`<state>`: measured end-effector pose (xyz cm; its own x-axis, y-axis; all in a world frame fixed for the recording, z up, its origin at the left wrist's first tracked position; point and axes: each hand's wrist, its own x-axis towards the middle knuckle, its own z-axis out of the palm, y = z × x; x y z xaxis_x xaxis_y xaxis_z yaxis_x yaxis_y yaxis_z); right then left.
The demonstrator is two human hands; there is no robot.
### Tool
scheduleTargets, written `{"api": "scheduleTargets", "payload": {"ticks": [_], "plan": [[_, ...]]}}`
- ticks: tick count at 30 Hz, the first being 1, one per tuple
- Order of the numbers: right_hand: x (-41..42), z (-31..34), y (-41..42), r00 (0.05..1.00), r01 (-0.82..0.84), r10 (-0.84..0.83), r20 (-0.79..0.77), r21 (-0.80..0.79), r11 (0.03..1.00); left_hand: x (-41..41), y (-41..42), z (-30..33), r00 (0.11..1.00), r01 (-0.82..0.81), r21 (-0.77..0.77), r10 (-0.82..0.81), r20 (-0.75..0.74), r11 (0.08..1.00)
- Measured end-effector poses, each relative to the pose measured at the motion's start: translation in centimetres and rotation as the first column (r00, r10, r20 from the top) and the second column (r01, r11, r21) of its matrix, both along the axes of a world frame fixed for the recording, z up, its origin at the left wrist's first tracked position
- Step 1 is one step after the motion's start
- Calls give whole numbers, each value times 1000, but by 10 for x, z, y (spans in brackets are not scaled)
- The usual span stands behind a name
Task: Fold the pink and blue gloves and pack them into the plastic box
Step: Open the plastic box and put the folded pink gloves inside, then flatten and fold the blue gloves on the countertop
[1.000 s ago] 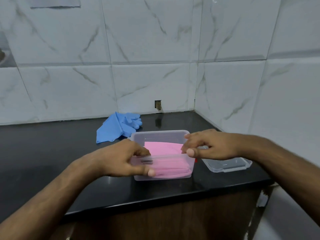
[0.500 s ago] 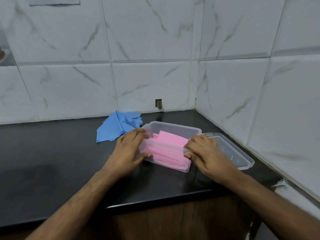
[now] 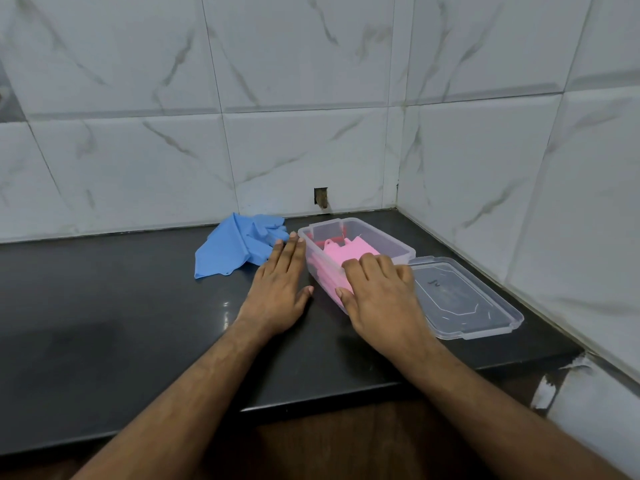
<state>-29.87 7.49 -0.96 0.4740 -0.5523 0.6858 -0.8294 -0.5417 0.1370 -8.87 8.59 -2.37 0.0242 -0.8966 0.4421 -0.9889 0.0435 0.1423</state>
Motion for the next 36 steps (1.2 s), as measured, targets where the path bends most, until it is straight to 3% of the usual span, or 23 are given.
{"api": "scheduleTargets", "payload": {"ticks": [5,8,12,16,20,24,31,36], "plan": [[8,-3,-2,999,38,-38,7,25,999,8,0,2,994,-103,-63,100,-50,993],[11,-2,3,998,55,-54,18,-43,998,22,0,4,990,-129,-63,126,-56,990],[27,-3,18,989,-137,129,-75,-103,985,61,5,4,984,-175,-93,172,-47,980],[66,-9,31,925,-349,360,-120,107,931,107,12,-1,953,-302,-61,302,-7,951],[101,-10,28,922,-369,388,20,354,859,141,17,-2,910,-410,17,410,-58,912],[132,-11,16,928,-340,369,44,499,797,162,14,-1,891,-443,60,446,-79,895],[177,-10,-21,949,-255,315,0,590,766,172,-5,1,878,-455,179,473,-78,872],[197,-11,-44,963,-237,267,32,571,786,176,-18,3,893,-433,142,445,-71,890]]}}
